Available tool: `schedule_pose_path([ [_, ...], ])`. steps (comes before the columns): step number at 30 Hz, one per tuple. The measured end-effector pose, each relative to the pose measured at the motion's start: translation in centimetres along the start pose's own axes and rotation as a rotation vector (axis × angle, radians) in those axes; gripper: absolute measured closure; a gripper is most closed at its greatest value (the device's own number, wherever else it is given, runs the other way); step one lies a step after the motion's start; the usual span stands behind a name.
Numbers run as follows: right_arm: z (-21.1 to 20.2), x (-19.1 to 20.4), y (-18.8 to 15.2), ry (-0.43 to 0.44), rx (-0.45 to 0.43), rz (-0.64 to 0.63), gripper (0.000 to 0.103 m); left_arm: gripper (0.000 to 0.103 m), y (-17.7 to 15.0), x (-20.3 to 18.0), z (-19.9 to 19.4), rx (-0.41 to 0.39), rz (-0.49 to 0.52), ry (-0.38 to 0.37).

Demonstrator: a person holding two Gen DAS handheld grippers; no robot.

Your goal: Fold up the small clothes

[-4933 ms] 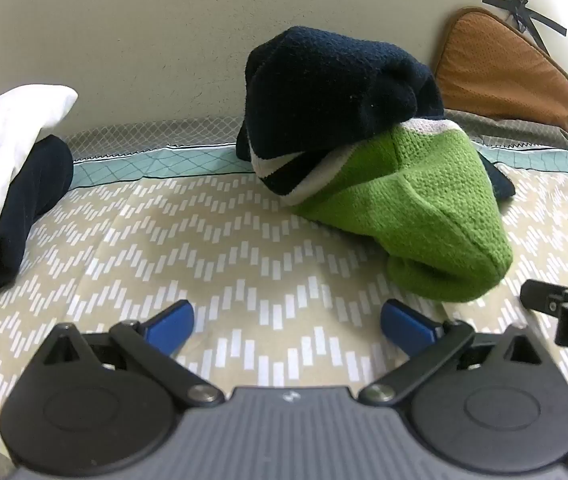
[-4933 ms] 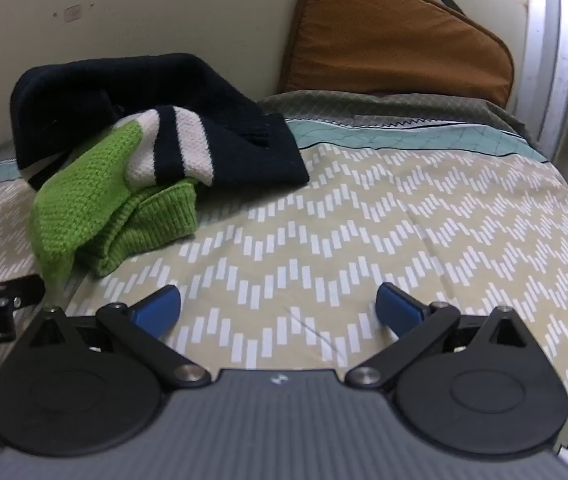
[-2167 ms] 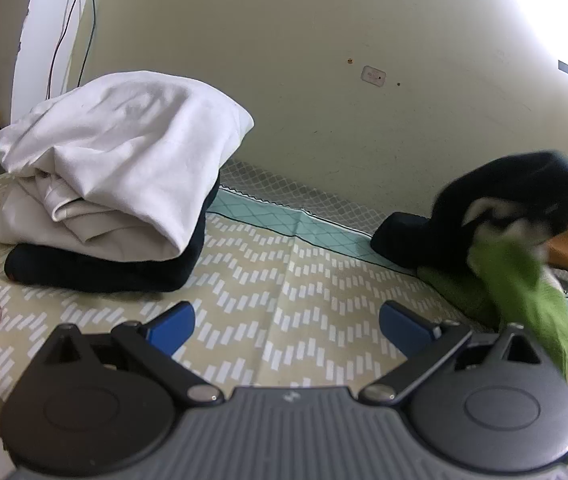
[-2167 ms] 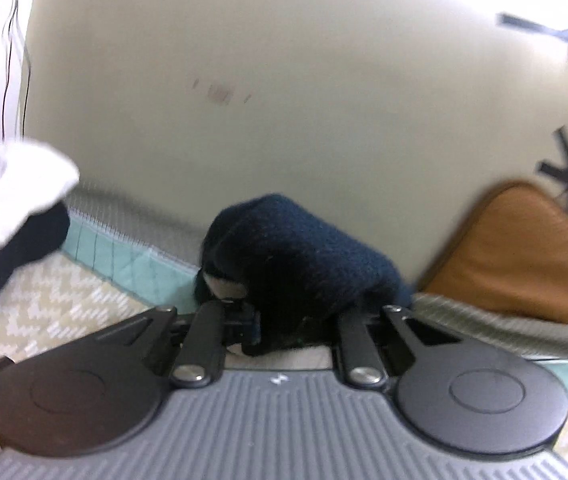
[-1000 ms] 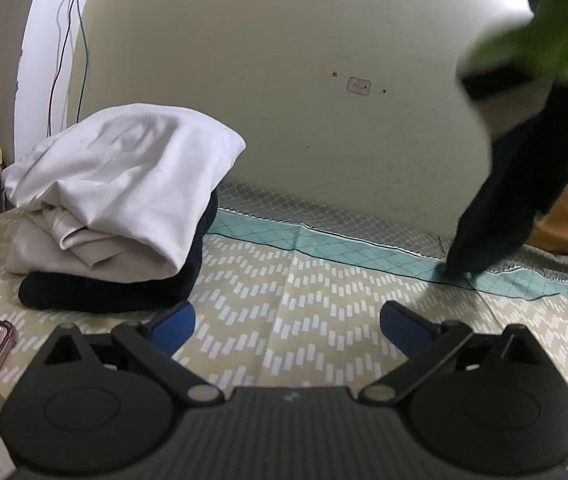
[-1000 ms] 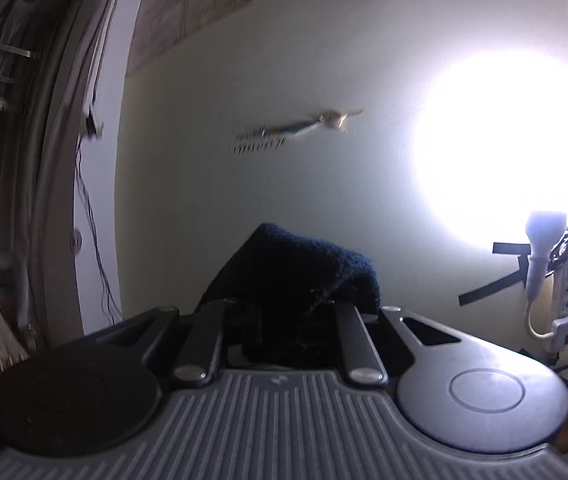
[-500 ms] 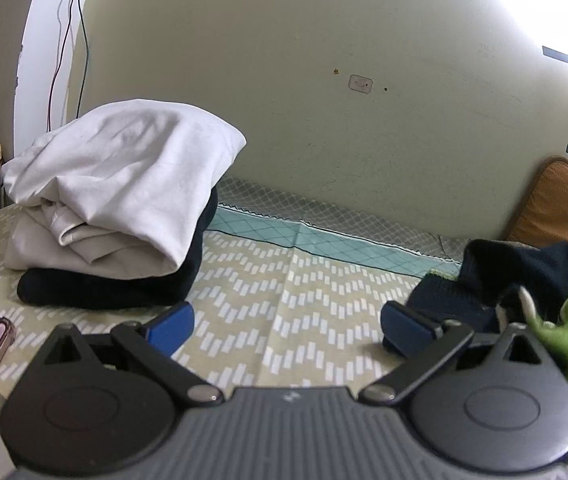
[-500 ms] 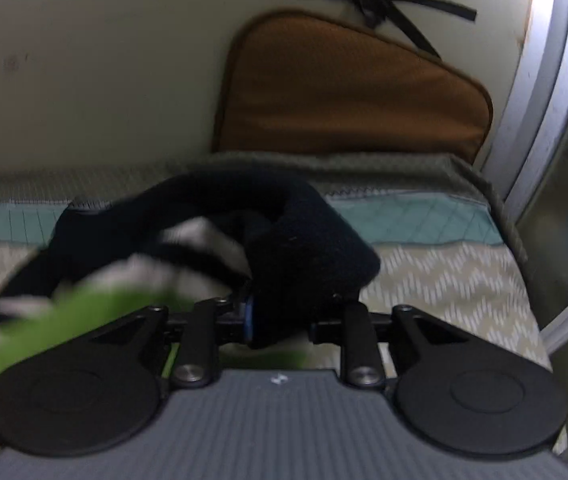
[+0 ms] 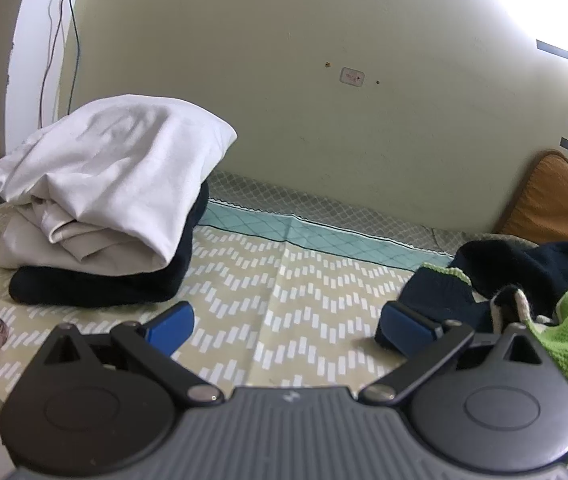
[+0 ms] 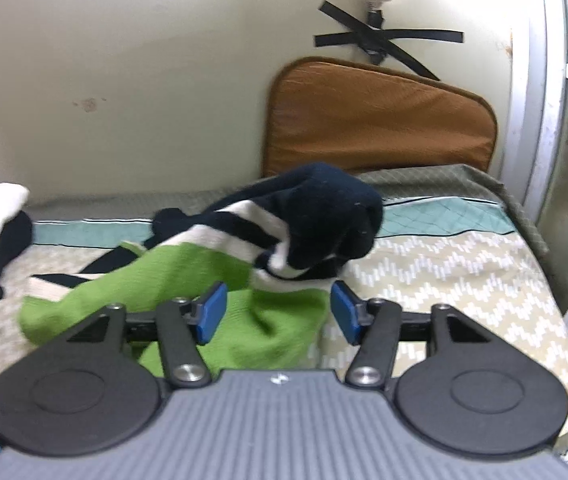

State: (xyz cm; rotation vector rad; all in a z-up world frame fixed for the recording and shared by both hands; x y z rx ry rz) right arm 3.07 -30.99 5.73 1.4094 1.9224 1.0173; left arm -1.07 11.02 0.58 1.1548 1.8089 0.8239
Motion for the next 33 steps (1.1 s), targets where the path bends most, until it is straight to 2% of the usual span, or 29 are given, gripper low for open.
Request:
schedule_pose_path([
  [4, -0.6, 1.0, -0.7, 0.07, 0.008, -0.019, 0.04, 0.0, -0.1, -0.6, -0.1, 0.036, 0.016, -0.061],
  [5, -1.0, 1.3, -1.0, 0.092, 0.011, -0.033, 0.037, 0.0, -0.1, -1.0, -0.3, 0.043, 0.025, -0.081],
  [7, -1.2, 1.8, -1.6, 0.117, 0.019, -0.047, 0.026, 0.0, -0.2, -2.2, -1.1, 0.049, 0.053, -0.141],
  [10, -1.0, 2.2, -2.6, 0.157, 0.034, -0.041, 0.023, 0.0, -0.2, -4.3, -2.6, 0.061, 0.08, -0.24],
  [14, 0.1, 2.1, -3.6, 0.193, 0.057, 0.001, 0.021, 0.0, -0.5, -7.2, -3.7, 0.143, 0.04, -0.403],
  [18, 1.3, 2.0, -4.5, 0.244, 0.079, 0.067, 0.021, 0.001, -1.3, -10.1, -2.1, 0.276, 0.01, -0.478],
  [19, 1.4, 2.0, -4.7, 0.254, 0.073, 0.075, 0.021, 0.004, -1.5, -10.7, -1.4, 0.304, 0.002, -0.484],
  [20, 1.5, 2.1, -4.9, 0.269, 0.07, 0.078, 0.029, 0.017, -1.8, -11.2, -0.7, 0.325, -0.004, -0.479],
  [21, 1.7, 2.2, -5.1, 0.288, 0.074, 0.076, 0.063, 0.028, -2.0, -11.7, 0.2, 0.352, -0.016, -0.461],
  [22, 1.9, 2.6, -5.2, 0.293, 0.09, 0.065, 0.082, 0.056, -2.2, -11.9, 1.0, 0.383, -0.036, -0.45],
  [23, 1.9, 2.8, -5.2, 0.283, 0.101, 0.046, 0.089, 0.077, -2.3, -12.0, 1.8, 0.417, -0.061, -0.446],
  [24, 1.5, 3.1, -5.1, 0.278, 0.087, 0.026, 0.089, 0.083, -2.4, -11.9, 2.2, 0.441, -0.085, -0.45],
  [26, -0.1, 3.5, -4.1, 0.294, 0.042, -0.006, 0.09, 0.087, -2.0, -11.7, 1.9, 0.422, -0.096, -0.461],
  [29, -4.0, 3.2, -1.2, 0.328, -0.077, -0.011, 0.091, 0.088, 0.4, -10.1, -0.2, 0.335, -0.113, -0.489],
  [33, -10.4, 1.6, 2.5, 0.457, -0.276, 0.02, 0.092, 0.088, 4.4, -6.2, -4.9, 0.175, -0.172, -0.521],
])
Point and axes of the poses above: each gripper's, at about its wrist camera, not at the fingertips, and z roughly the way its jaws point, x to its left, y to its top, the point moved 3 cm from there along z, roughly the way its jaws point, and after that the axes turned 8 degrees about -z, right-handed, at the moved point
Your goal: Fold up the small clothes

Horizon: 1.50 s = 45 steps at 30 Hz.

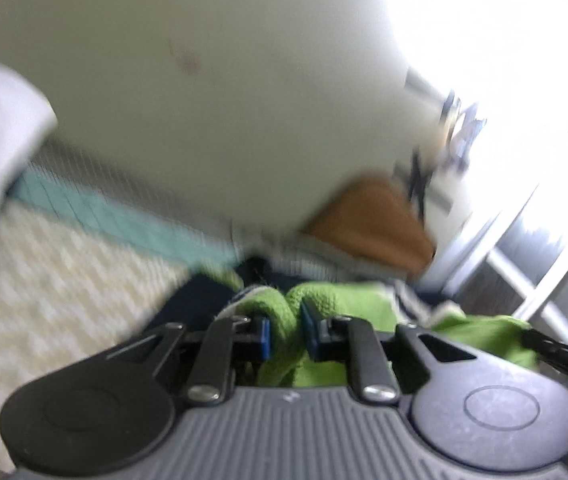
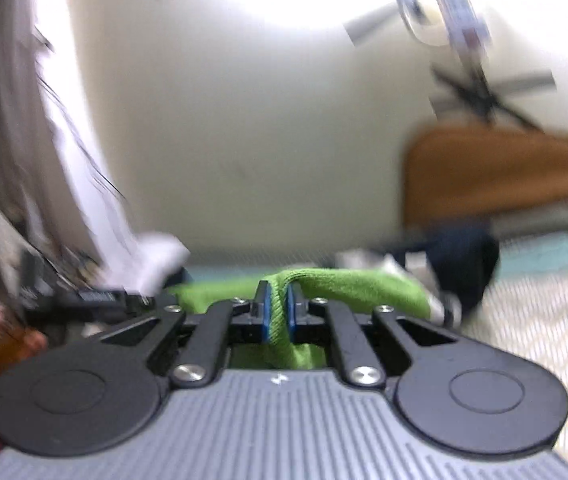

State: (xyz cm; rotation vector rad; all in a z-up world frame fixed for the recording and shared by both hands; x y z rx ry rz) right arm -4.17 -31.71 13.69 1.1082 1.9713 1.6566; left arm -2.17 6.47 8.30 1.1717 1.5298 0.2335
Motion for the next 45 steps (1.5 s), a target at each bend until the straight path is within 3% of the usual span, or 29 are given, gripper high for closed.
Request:
schedule_pose_path([
  [2, -2.3, 0.6, 1.1, 0.118, -0.063, -0.026, 0.09, 0.087, 1.1, 0.8, -3.4, -0.074, 0.003, 0.008],
  [3, -3.3, 0.7, 1.2, 0.166, -0.08, -0.046, 0.083, 0.086, 1.4, 1.2, -4.4, -0.092, 0.004, 0.026],
  [4, -4.2, 0.6, 1.1, 0.187, -0.105, -0.066, 0.066, 0.083, 1.2, 2.0, -5.5, -0.108, 0.005, 0.068],
  [6, -5.7, -0.1, 0.7, 0.116, -0.141, -0.076, 0.035, 0.074, 0.6, 3.4, -6.6, -0.113, 0.009, 0.15],
  [8, -6.2, -1.4, 0.3, 0.011, -0.157, -0.043, 0.034, 0.041, -0.2, 5.2, -7.7, -0.107, -0.017, 0.199],
  [11, -4.9, -2.8, -0.5, -0.078, -0.095, 0.013, 0.034, 0.031, -1.7, 7.3, -7.9, -0.062, -0.074, 0.205],
  [14, -1.7, -2.6, -1.6, -0.174, 0.003, -0.047, 0.033, 0.025, -2.6, 8.7, -7.0, -0.03, -0.121, 0.219],
  [17, 2.3, -2.7, -2.9, -0.271, 0.102, -0.12, 0.018, 0.024, -3.2, 9.6, -6.3, 0.008, -0.158, 0.217],
  [22, 6.8, -5.6, -5.0, -0.386, 0.242, -0.088, 0.018, 0.023, -4.5, 9.9, -4.9, 0.067, -0.165, 0.228],
  [24, 7.8, -5.7, -5.2, -0.363, 0.241, -0.038, 0.018, 0.023, -5.0, 9.9, -4.7, 0.078, -0.16, 0.236],
  [27, 8.3, -3.6, -5.0, -0.256, 0.224, -0.044, 0.018, 0.023, -5.1, 10.2, -4.4, 0.084, -0.174, 0.24],
  [31, 7.9, 2.4, -5.3, -0.061, 0.235, -0.247, 0.018, 0.023, -5.0, 9.9, -3.6, 0.093, -0.153, 0.256],
  [34, 6.6, 5.7, -6.7, 0.079, 0.262, -0.373, 0.018, 0.023, -5.1, 9.2, -3.5, 0.093, -0.071, 0.282],
  [38, 4.1, 7.2, -9.6, 0.139, 0.338, -0.405, 0.02, 0.023, -5.3, 8.3, -4.3, 0.089, 0.106, 0.358],
  [42, 1.2, 8.4, -12.2, 0.176, 0.383, -0.365, 0.021, 0.017, -6.1, 6.6, -6.0, 0.053, 0.455, 0.457],
  [43, 0.7, 8.6, -12.9, 0.172, 0.395, -0.357, 0.022, 0.008, -6.7, 6.2, -6.3, 0.042, 0.574, 0.484],
  [45, -0.1, 9.2, -14.1, 0.14, 0.414, -0.337, 0.022, 0.004, -8.5, 5.6, -6.8, 0.01, 0.851, 0.515],
])
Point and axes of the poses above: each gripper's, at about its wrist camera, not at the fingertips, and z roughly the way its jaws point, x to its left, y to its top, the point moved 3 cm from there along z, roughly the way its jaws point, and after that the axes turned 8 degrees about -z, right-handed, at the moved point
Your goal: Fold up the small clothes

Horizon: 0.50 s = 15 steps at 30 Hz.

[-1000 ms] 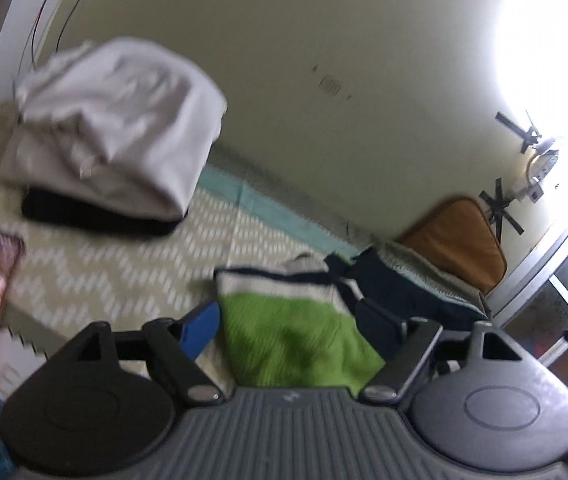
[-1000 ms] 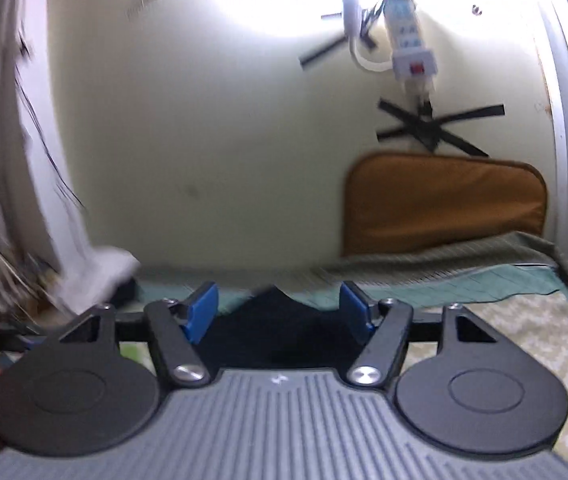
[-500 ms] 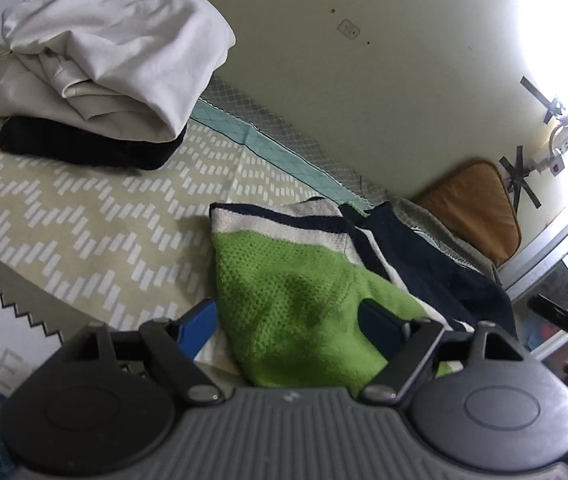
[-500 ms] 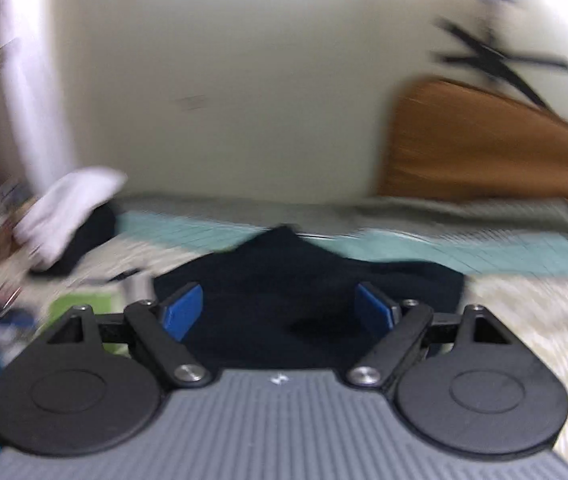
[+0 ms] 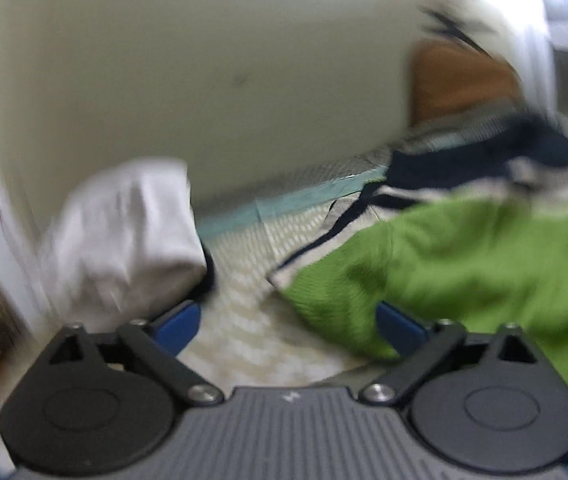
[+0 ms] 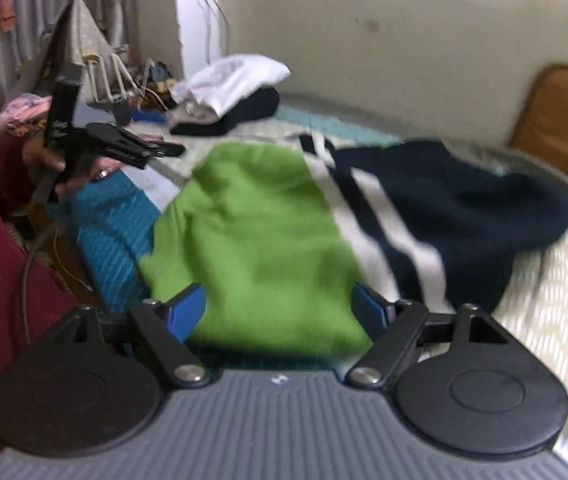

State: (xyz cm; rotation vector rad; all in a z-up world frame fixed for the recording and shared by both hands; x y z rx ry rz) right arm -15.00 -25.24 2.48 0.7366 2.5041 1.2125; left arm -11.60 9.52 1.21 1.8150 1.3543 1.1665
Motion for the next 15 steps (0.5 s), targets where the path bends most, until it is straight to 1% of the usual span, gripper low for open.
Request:
schedule_pose_path([
  [2, 0.0, 0.6, -1.1, -0.042, 0.021, 0.023, 0.022, 0.004, -1.2, -1.9, -0.3, -0.041, 0.264, 0.022],
  [4, 0.1, 1.2, -1.8, -0.087, 0.05, 0.017, 0.023, 0.004, -2.4, -3.4, -0.5, -0.055, 0.452, -0.009],
  [6, 0.3, 2.2, -2.4, -0.142, 0.099, -0.043, 0.024, 0.004, -3.0, -4.1, -0.5, -0.053, 0.549, -0.044],
  [7, 0.7, 2.8, -2.7, -0.172, 0.128, -0.093, 0.026, 0.006, -3.0, -4.2, -0.4, -0.054, 0.568, -0.072],
  [9, 1.2, 4.1, -3.3, -0.214, 0.182, -0.19, 0.028, 0.006, -2.6, -4.2, 0.1, -0.052, 0.588, -0.111],
  [10, 1.2, 4.7, -3.4, -0.231, 0.165, -0.227, 0.028, 0.007, -2.4, -4.3, 0.4, -0.057, 0.593, -0.127],
  [12, 1.5, 5.5, -3.2, -0.239, 0.154, -0.281, 0.028, 0.011, -1.8, -4.8, 1.4, -0.089, 0.596, -0.163],
  [14, 2.2, 6.1, -2.9, -0.27, 0.126, -0.326, 0.028, 0.016, -1.0, -5.3, 2.6, -0.114, 0.551, -0.199],
  [15, 2.5, 6.3, -2.8, -0.289, 0.108, -0.355, 0.028, 0.017, -0.5, -5.6, 3.1, -0.115, 0.52, -0.203],
])
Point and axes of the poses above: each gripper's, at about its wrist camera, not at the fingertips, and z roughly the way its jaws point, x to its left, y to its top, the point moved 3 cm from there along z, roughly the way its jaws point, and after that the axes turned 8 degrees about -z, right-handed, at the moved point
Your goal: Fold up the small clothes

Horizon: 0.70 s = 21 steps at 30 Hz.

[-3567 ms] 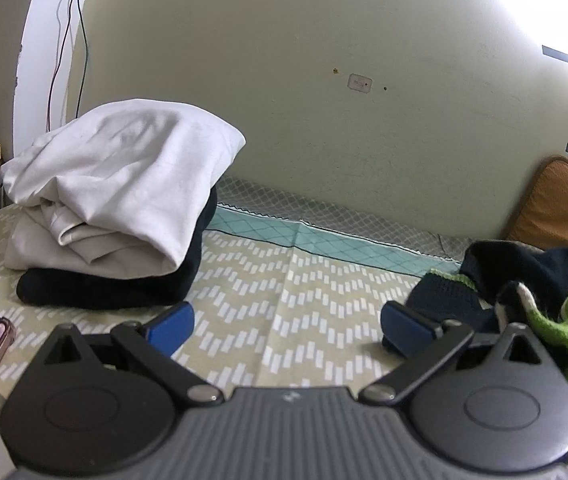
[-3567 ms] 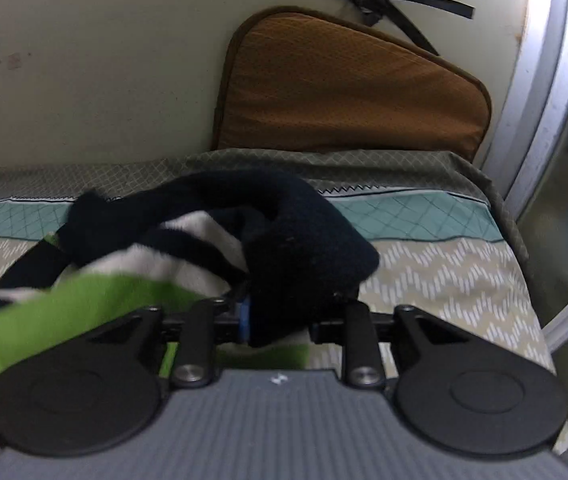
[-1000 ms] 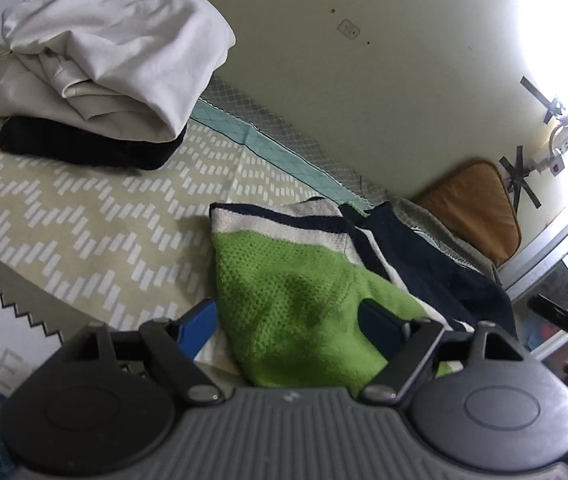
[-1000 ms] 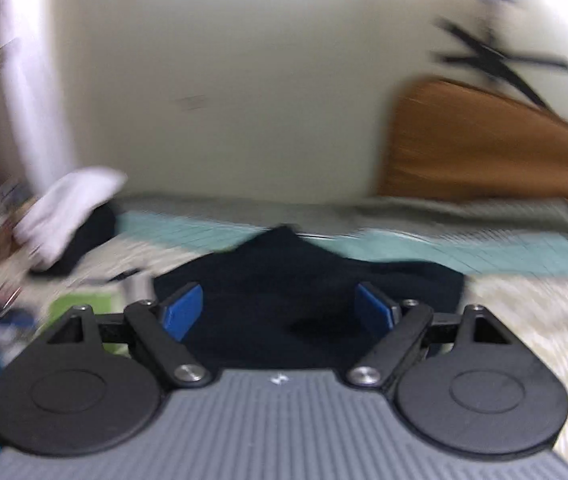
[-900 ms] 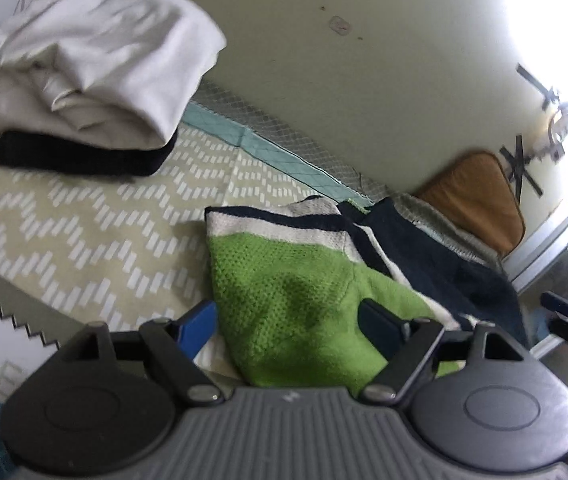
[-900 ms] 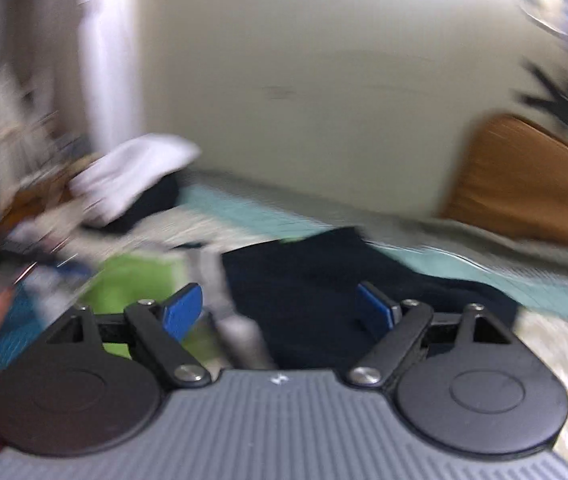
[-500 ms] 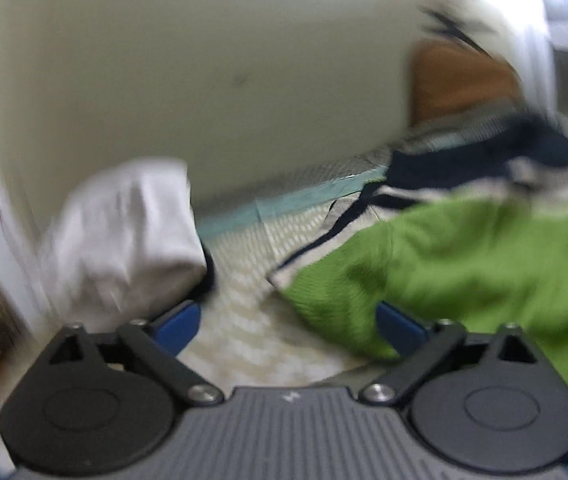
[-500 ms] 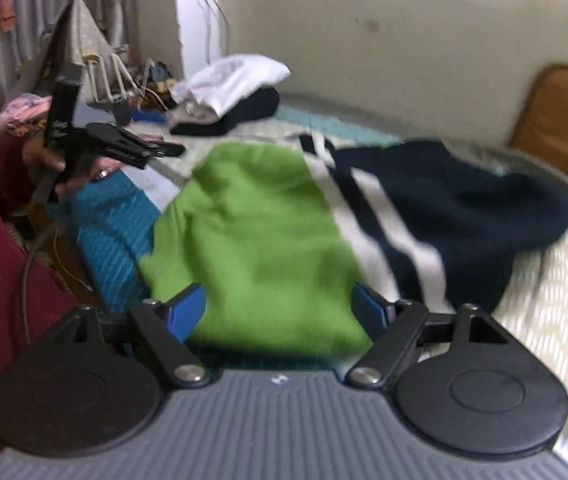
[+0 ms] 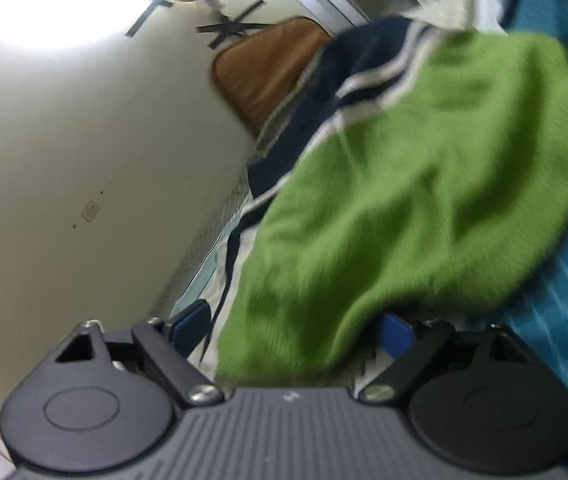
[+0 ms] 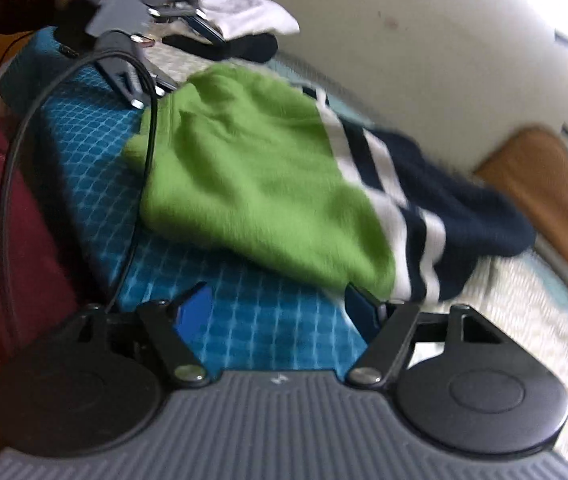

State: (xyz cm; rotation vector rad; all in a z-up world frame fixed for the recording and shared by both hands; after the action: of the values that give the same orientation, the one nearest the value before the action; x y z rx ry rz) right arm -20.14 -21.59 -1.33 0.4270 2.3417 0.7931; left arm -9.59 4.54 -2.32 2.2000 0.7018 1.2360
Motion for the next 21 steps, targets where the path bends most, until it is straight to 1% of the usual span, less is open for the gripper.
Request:
schedule_pose_path([
  [1, 0.2, 0.3, 0.3, -0.022, -0.016, -0.029, 0.028, 0.024, 0.4, 0.0, 0.7, -0.003, -0.038, 0.006],
  [2, 0.4, 0.5, 0.5, -0.038, -0.028, -0.057, 0.028, 0.032, 0.6, -0.2, 1.2, -0.002, -0.067, 0.009],
  [3, 0.5, 0.7, 0.8, -0.051, -0.037, -0.083, 0.028, 0.036, 0.9, -0.3, 1.4, -0.006, -0.106, 0.007],
  [5, 0.5, 0.7, 1.0, -0.075, -0.055, -0.121, 0.028, 0.051, 1.3, -0.9, 1.2, -0.02, -0.162, 0.017],
  [8, 0.8, 0.5, 0.9, -0.081, -0.058, -0.142, 0.028, 0.063, 1.7, -0.9, 0.7, -0.033, -0.264, 0.029],
  [9, 1.1, 0.5, 1.0, -0.083, -0.073, -0.154, 0.027, 0.064, 1.8, -0.8, 0.6, -0.032, -0.301, 0.037],
  [10, 1.2, 0.5, 1.1, -0.084, -0.086, -0.169, 0.028, 0.069, 1.8, -0.6, 0.5, -0.03, -0.332, 0.039],
  [11, 1.4, 0.5, 1.2, -0.085, -0.099, -0.181, 0.028, 0.076, 2.0, -0.3, 0.5, -0.031, -0.371, 0.035],
  [12, 1.7, 0.4, 1.4, -0.085, -0.11, -0.191, 0.036, 0.078, 1.9, 0.1, 0.1, -0.035, -0.403, 0.029],
  [13, 2.0, 0.4, 1.6, -0.081, -0.114, -0.198, 0.067, 0.082, 2.2, 0.5, 0.0, -0.041, -0.441, 0.021],
  [14, 2.6, 0.0, 1.9, -0.066, -0.103, -0.201, 0.083, 0.083, 2.4, 1.0, 0.0, -0.048, -0.471, 0.018],
  [15, 2.8, -0.5, 2.2, -0.055, -0.1, -0.187, 0.086, 0.084, 2.7, 1.6, -0.1, -0.055, -0.5, 0.017],
  [16, 2.7, -1.5, 2.6, -0.056, -0.124, -0.161, 0.087, 0.085, 3.1, 2.3, -0.2, -0.063, -0.537, 0.016],
  [18, 2.2, -3.8, 3.5, -0.091, -0.167, -0.102, 0.087, 0.085, 3.9, 3.6, -0.1, -0.075, -0.6, 0.006],
  [19, 1.9, -5.3, 4.0, -0.112, -0.19, -0.061, 0.087, 0.085, 4.3, 4.3, -0.2, -0.087, -0.64, 0.0],
  [21, 1.2, -8.8, 4.6, -0.152, -0.236, 0.066, 0.087, 0.085, 5.1, 5.1, -0.2, -0.112, -0.707, -0.009],
])
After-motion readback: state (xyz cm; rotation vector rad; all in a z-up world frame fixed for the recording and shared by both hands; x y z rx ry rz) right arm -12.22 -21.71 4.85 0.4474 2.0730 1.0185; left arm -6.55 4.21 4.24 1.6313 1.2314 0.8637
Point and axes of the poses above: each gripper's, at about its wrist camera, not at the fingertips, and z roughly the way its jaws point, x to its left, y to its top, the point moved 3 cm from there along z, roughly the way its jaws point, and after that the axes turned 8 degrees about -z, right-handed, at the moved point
